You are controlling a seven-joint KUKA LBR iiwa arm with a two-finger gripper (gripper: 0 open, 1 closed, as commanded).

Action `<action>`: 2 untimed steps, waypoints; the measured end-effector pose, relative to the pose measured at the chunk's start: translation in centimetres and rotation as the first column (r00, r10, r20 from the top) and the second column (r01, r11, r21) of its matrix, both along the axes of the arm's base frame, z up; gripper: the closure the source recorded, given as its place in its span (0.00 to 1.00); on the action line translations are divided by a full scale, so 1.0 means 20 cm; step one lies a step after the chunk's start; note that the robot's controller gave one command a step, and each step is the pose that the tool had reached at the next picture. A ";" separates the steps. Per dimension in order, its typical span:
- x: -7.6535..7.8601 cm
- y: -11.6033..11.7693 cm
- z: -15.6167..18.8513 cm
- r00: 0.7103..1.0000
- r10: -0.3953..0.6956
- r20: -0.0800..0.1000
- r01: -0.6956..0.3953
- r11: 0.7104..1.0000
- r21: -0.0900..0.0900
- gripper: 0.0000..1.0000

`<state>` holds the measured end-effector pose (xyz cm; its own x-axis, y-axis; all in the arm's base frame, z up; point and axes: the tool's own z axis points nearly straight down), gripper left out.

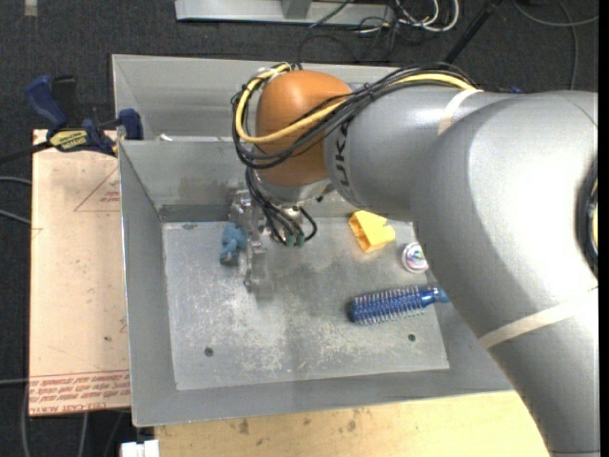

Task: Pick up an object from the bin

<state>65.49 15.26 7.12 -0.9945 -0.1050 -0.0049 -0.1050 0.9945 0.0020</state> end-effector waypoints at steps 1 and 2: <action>0.00 0.00 0.00 1.000 -0.001 -0.001 0.001 1.000 0.000 1.00; -0.23 0.37 0.22 0.999 -0.034 -0.002 0.034 0.999 0.005 1.00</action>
Offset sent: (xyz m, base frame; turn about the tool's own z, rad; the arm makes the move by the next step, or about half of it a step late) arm 0.0000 0.0000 0.0000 0.0000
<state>60.96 22.66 11.60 -0.9975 -0.0710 -0.0037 -0.0711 0.9974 0.0067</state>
